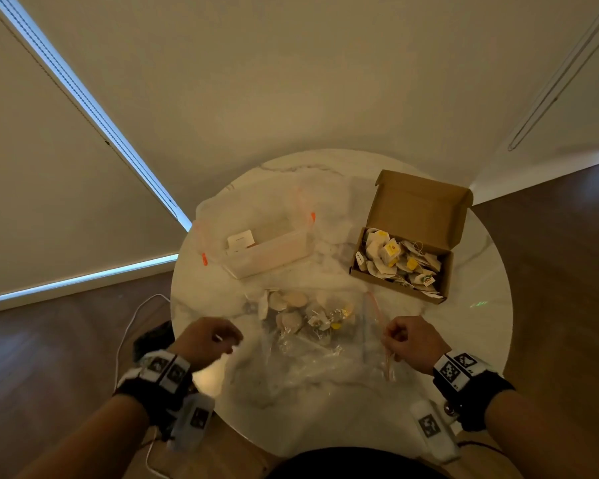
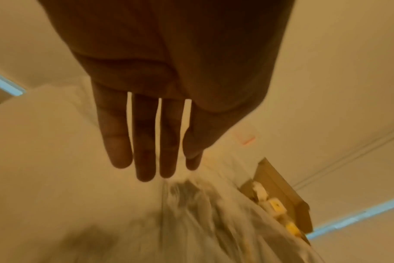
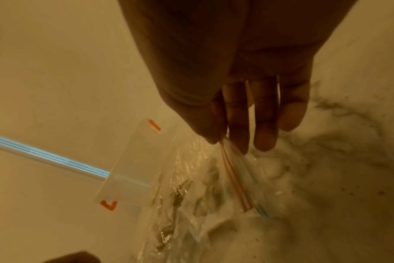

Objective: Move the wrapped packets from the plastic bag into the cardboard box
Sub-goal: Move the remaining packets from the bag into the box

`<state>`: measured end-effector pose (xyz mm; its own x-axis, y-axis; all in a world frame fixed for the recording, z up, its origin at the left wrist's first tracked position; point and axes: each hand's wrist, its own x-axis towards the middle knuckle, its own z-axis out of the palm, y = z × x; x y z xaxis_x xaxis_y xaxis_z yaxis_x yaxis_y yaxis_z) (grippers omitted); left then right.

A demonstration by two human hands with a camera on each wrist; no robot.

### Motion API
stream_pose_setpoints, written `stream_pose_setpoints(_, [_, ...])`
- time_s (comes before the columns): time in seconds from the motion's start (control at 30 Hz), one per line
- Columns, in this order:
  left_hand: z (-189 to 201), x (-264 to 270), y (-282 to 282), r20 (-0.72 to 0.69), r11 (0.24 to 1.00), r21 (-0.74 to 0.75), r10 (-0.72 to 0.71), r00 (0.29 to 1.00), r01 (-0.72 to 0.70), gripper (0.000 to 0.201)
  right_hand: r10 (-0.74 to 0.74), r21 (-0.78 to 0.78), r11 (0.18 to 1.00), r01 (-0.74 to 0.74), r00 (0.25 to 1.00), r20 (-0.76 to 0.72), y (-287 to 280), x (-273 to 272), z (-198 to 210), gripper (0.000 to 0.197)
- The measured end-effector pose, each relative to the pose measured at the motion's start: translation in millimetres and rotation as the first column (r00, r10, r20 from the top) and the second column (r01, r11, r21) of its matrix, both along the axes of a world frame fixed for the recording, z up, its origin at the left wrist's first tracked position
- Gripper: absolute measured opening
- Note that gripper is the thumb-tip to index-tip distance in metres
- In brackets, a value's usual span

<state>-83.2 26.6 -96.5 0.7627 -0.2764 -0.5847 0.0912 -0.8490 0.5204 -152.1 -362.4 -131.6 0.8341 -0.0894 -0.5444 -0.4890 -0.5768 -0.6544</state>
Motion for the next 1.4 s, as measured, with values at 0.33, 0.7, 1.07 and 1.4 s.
stream_pose_setpoints(0.33, [-39,69,-36,-0.13,0.984,-0.022,0.174,0.976,-0.179,0.037,0.072,-0.271,0.96,-0.074,0.997,-0.019,-7,1,-6,0.008])
stream_pose_setpoints(0.7, [-45,76,-60,-0.385,0.815,-0.127,0.485,0.785,-0.566,0.031,0.102,-0.256,0.961,-0.102,0.995,-0.012,-11,2,-9,0.005])
stream_pose_setpoints(1.07, [-36,69,-73,-0.108,0.795,-0.26,0.54,0.835,-0.548,0.039,0.109,-0.22,0.97,-0.107,0.994,0.0,-12,-3,-9,0.007])
stream_pose_setpoints(1.4, [12,28,-69,0.275,0.856,-0.502,0.295,0.915,-0.125,0.014,0.085,-0.091,0.992,-0.088,0.996,-0.04,-6,-12,-8,0.01])
